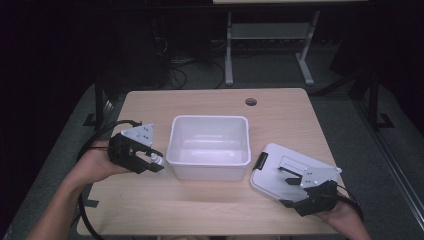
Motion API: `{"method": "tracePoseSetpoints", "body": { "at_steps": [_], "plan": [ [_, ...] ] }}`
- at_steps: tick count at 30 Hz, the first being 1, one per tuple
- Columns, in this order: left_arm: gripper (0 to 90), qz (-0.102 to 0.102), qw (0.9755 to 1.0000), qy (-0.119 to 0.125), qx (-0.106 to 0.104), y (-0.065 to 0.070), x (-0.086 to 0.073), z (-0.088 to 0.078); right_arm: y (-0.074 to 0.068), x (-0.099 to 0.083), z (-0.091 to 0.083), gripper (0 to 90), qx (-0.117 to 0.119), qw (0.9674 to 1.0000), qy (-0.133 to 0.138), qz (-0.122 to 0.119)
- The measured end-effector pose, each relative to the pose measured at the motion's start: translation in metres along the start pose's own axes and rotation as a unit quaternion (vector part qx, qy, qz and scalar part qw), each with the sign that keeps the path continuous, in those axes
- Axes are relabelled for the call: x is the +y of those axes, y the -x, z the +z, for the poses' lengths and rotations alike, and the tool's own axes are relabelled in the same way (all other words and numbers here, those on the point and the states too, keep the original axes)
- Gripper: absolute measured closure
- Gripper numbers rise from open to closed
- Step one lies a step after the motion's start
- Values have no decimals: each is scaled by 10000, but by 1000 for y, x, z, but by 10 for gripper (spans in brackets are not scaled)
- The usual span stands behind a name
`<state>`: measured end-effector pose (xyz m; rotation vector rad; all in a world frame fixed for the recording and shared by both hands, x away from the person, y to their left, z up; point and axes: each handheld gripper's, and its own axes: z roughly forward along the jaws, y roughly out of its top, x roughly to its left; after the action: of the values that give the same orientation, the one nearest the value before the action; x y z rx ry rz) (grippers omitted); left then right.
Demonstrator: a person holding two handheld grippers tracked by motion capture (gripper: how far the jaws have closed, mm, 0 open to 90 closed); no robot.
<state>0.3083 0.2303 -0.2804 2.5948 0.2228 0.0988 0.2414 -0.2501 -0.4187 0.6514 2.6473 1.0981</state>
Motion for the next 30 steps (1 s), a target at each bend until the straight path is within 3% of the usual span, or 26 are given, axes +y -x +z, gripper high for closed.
{"method": "tracePoseSetpoints", "body": {
  "at_steps": [30],
  "plan": [
    [600, 9, 10000, 40, 86, -28, 28, 2, 1, -3, -5, 300, -28, 10000, 39, 57]
  ]
}}
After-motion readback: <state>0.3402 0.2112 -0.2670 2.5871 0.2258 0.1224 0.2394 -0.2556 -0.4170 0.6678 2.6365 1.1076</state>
